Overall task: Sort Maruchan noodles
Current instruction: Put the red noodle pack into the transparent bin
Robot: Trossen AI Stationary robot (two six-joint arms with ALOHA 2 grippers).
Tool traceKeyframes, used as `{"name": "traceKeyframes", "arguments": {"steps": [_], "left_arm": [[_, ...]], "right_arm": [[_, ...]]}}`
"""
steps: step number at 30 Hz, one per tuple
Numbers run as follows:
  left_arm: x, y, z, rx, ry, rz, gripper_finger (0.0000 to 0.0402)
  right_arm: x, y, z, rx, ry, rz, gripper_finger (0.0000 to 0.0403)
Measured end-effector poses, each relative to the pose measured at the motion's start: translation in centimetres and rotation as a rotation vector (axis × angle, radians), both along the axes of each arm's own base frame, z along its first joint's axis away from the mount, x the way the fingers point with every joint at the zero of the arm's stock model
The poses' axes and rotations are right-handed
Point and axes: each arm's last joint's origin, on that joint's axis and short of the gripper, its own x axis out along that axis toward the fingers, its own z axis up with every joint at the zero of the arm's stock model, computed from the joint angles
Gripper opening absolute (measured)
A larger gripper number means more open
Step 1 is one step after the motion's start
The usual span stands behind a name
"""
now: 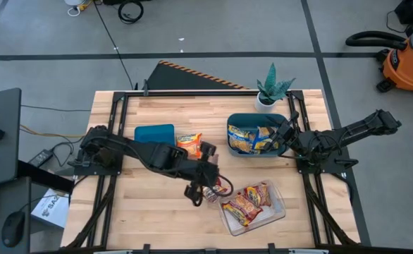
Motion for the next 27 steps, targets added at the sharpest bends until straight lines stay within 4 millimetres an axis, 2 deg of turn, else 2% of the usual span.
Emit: {"name": "traceKeyframes", "arguments": {"steps": [4, 8, 13, 18, 21, 27], "left_arm": [[1.6, -0.3, 0.7, -0.048, -0.135, -0.127, 0.0005], [3.3, 0.1, 0.7, -0.176, -0.209, -0.232, 0.0005], [5.6, 0.7, -1.0, -0.317, -0.221, -0.343, 0.0005], [8.1, 0.6, -4.5, -0.375, -0.170, -0.370, 0.0005], [9.0, 0.6, -5.8, -0.407, -0.161, -0.397, 0.0005], [9.5, 0.6, -4.9, -0.551, -0.222, -0.505, 0.0005]], "right_arm": [[0.0, 0.0, 0.0, 0.000, 0.000, -0.002, 0.0101], [0.0, 0.0, 0.0, -0.001, 0.001, -0.003, 0.0101], [0.0, 0.0, 0.0, -0.002, 0.005, -0.003, 0.0101], [0.0, 0.0, 0.0, -0.002, 0.006, -0.003, 0.0101], [0.0, -0.1, -0.1, -0.003, 0.009, -0.006, 0.0101], [0.0, -0.2, -0.1, -0.005, 0.015, -0.017, 0.0101]]}}
